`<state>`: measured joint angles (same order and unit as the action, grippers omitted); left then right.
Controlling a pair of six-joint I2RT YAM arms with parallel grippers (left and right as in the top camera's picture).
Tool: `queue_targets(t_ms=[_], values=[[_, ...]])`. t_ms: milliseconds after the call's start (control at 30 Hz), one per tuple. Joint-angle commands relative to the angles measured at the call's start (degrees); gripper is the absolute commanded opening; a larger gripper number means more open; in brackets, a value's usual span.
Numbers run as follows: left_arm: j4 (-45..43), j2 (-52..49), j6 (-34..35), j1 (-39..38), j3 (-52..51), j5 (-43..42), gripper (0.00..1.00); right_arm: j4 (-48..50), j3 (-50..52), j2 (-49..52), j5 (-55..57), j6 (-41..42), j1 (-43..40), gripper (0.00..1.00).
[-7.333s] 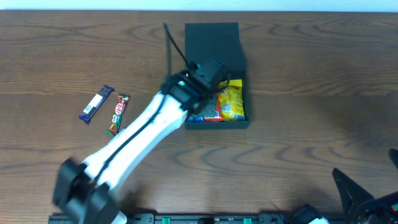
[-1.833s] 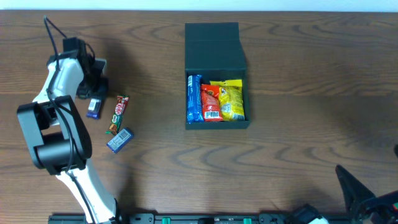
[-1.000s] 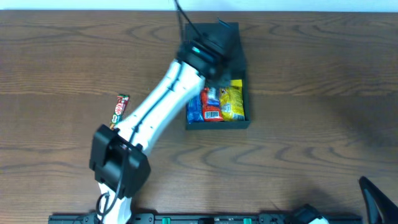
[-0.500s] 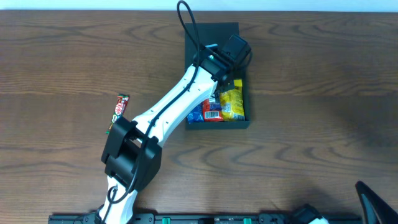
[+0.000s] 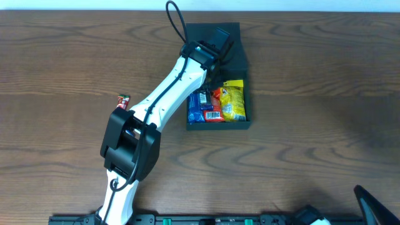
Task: Pack container
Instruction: 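Press the dark bar down into the box beside the blue bar, then open the left gripper and withdraw it to the KitKat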
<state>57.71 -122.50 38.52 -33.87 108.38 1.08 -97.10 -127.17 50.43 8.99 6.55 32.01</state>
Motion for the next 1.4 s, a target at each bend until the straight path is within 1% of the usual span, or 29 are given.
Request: queue_targets(t_ms=[0, 133, 300, 333, 367, 400, 500, 567, 633, 733, 833, 900, 933, 967, 1033, 1067, 1133, 1167, 1267, 1367], values=[[0.98, -1.29, -1.42, -0.17, -0.02, -1.22, 0.06, -0.17, -0.28, -0.15, -0.28, 0.33, 0.22, 0.99], [2.36, -1.90, -1.49, -0.17, -0.04, -4.02, 0.06, -0.17, -0.26, -0.15, -0.42, 0.74, 0.22, 0.99], [2.97, -1.90, -1.46, -0.22, -0.11, -5.27, 0.07, -0.17, -0.26, -0.15, -0.44, 0.72, 0.22, 0.99], [3.08, -1.90, -1.46, -0.20, -0.11, -5.25, 0.16, -0.17, -0.26, -0.15, -0.44, 0.70, 0.22, 0.99], [3.15, -1.90, -1.49, -0.17, -0.11, -5.22, 0.32, -0.15, -0.26, -0.15, -0.44, 0.70, 0.22, 0.99], [3.15, -1.90, -1.51, -0.17, -0.11, -5.22, 0.45, -0.17, -0.26, -0.15, -0.44, 0.70, 0.22, 0.99], [3.13, -1.90, -1.51, -0.17, -0.11, -5.25, 0.59, -0.17, -0.26, -0.15, -0.44, 0.70, 0.22, 0.99], [3.15, -1.86, -1.53, -0.17, 0.00, -5.22, 0.63, -0.15, -0.26, -0.15, -0.44, 0.70, 0.22, 0.99], [3.19, -1.84, -2.36, -0.17, 0.17, -5.49, 0.64, -0.17, -0.26, -0.15, -0.42, 0.68, 0.22, 0.99], [3.19, -0.85, -2.84, -0.15, 0.44, -5.62, 0.61, -0.17, -0.26, -0.15, -0.42, 0.68, 0.22, 0.99], [3.26, 1.29, -5.27, -0.17, 2.21, -5.62, 0.53, -0.17, -0.26, -0.15, -0.42, 0.66, 0.22, 0.99], [4.83, 3.45, -8.48, -0.17, 4.33, -5.29, 0.54, -0.17, -0.26, -0.15, -0.42, 0.66, 0.22, 0.99], [6.49, 5.01, -9.99, -0.17, 5.51, -3.69, 0.54, -0.17, -0.26, -0.15, -0.42, 0.66, 0.22, 0.99], [8.26, 6.47, -10.51, -0.17, 6.40, -1.16, 0.54, -0.17, -0.26, -0.15, -0.44, 0.66, 0.22, 0.99], [11.15, 9.90, -12.46, -0.17, 7.39, 4.87, 0.59, -0.17, -0.26, -0.15, -0.44, 0.68, 0.22, 0.99], [12.39, 12.50, -15.04, -0.11, 7.39, 7.78, 0.61, -0.17, -0.26, -0.15, -0.44, 0.66, 0.22, 0.99], [14.29, 16.63, -19.91, 0.24, 7.39, 9.88, 0.63, -0.17, -0.26, -0.15, -0.44, 0.66, 0.22, 0.99], [15.13, 18.10, -21.31, 0.50, 7.39, 10.36, 0.64, -0.17, -0.26, -0.15, -0.46, 0.66, 0.22, 0.99], [19.85, 23.26, -23.30, 2.32, 7.21, 12.55, 0.64, -0.17, -0.26, -0.15, -0.46, 0.63, 0.22, 0.99], [25.38, 26.73, -24.20, 5.35, 5.86, 12.90, 0.60, -0.17, -0.26, -0.15, -1.38, -0.87, 0.22, 0.99]])
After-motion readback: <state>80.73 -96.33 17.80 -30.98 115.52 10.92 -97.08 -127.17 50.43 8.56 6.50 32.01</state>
